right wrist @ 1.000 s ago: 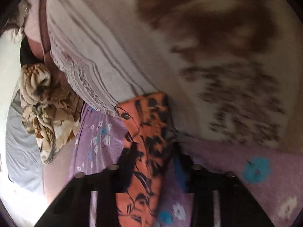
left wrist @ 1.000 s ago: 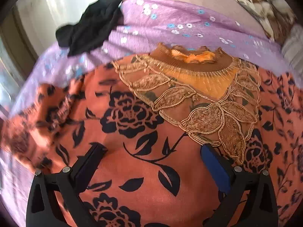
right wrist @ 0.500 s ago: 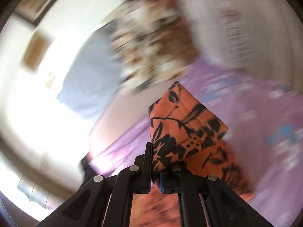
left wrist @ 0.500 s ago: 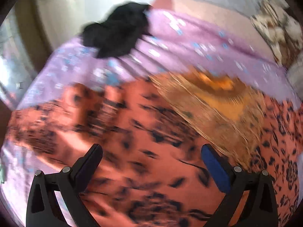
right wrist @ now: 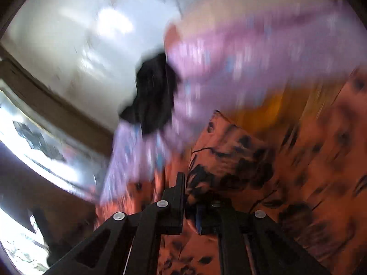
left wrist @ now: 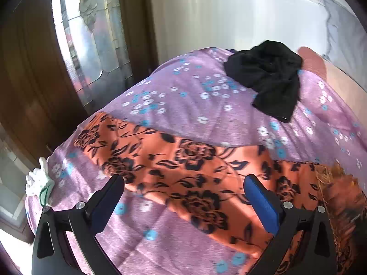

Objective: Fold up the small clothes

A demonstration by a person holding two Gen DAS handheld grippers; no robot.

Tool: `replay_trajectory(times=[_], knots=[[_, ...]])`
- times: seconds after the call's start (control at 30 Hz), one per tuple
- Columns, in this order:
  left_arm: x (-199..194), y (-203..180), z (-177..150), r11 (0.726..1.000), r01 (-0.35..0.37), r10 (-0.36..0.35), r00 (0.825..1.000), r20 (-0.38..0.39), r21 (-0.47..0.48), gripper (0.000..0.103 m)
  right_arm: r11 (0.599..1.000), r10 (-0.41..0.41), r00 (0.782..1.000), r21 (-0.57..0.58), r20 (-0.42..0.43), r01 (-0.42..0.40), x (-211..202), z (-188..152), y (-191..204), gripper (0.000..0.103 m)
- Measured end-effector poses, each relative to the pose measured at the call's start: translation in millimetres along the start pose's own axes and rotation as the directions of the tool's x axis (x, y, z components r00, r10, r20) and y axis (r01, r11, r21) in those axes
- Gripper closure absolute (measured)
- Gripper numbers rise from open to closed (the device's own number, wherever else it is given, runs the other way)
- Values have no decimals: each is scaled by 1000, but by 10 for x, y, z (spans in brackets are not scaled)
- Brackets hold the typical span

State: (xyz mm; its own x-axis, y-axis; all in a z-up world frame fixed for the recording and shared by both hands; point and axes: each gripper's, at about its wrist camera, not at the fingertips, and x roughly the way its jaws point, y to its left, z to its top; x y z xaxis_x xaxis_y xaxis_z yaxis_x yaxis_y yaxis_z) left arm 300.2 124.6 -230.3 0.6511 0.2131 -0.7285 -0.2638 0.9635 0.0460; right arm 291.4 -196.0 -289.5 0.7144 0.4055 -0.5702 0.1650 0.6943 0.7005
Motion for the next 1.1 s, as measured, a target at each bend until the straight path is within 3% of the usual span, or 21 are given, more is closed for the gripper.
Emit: replay_trajectory(times=[0.03, 0.07, 0.13, 0.17, 0.3, 0.4, 0.43, 0.5, 0.57, 0.7, 0.87, 0.9, 0.97, 1.1], knots=[[38, 26, 9, 1000, 2, -2, 1000, -4, 1, 0, 1000, -16, 999, -1, -50, 16, 93, -156, 14, 59], [47, 48, 8, 1000, 3, -3, 1000, -6, 6, 0, 1000, -19, 994, -3, -111, 19, 231, -287, 22, 42], [30, 25, 12, 1000, 7, -7, 1000, -1, 15, 0, 998, 61, 993, -18, -100, -63, 183, -481, 83, 18], [-6, 5, 10, 1000, 11, -11, 1000, 3, 17, 0, 996, 78, 991, -43, -106, -83, 99, -532, 136, 16], [-62, -122, -1, 999, 47, -47, 999, 12, 25, 0, 976, 152, 968, -123, -199, -178, -231, -570, 247, 16], [-160, -382, -59, 994, 91, -93, 995, 32, 68, 0, 970, 56, 996, -234, -63, -69, -785, -430, 163, 18], [-199, -521, -92, 988, 115, -120, 992, 36, 103, 0, 974, 33, 999, -224, -4, -33, -970, -349, 22, 25], [-257, -777, -157, 973, 161, -169, 985, 36, 165, 0, 989, -26, 996, -145, 90, 39, -1240, -117, -322, 37], [-270, -1023, -219, 955, 206, -215, 976, 20, 212, 0, 996, -73, 986, -35, 153, 80, -1354, 114, -644, 40], [-162, -1302, -250, 932, 294, -292, 955, -40, 213, 3, 983, -114, 963, 168, 244, 74, -1650, 319, -1270, 44], [113, -1379, -208, 908, 405, -389, 910, -143, 106, 39, 937, -124, 976, 345, 179, 55, -1361, 448, -1743, 44], [163, -1398, -211, 907, 408, -391, 907, -156, 101, 41, 919, -141, 982, 386, 128, 82, -1259, 456, -1842, 45], [240, -1426, -224, 911, 396, -375, 911, -173, 110, 41, 878, -167, 986, 457, 17, 141, -1085, 415, -2024, 57], [318, -1392, -200, 905, 420, -401, 895, -198, 63, 38, 877, -151, 988, 464, 17, 126, -1139, 405, -2008, 57]])
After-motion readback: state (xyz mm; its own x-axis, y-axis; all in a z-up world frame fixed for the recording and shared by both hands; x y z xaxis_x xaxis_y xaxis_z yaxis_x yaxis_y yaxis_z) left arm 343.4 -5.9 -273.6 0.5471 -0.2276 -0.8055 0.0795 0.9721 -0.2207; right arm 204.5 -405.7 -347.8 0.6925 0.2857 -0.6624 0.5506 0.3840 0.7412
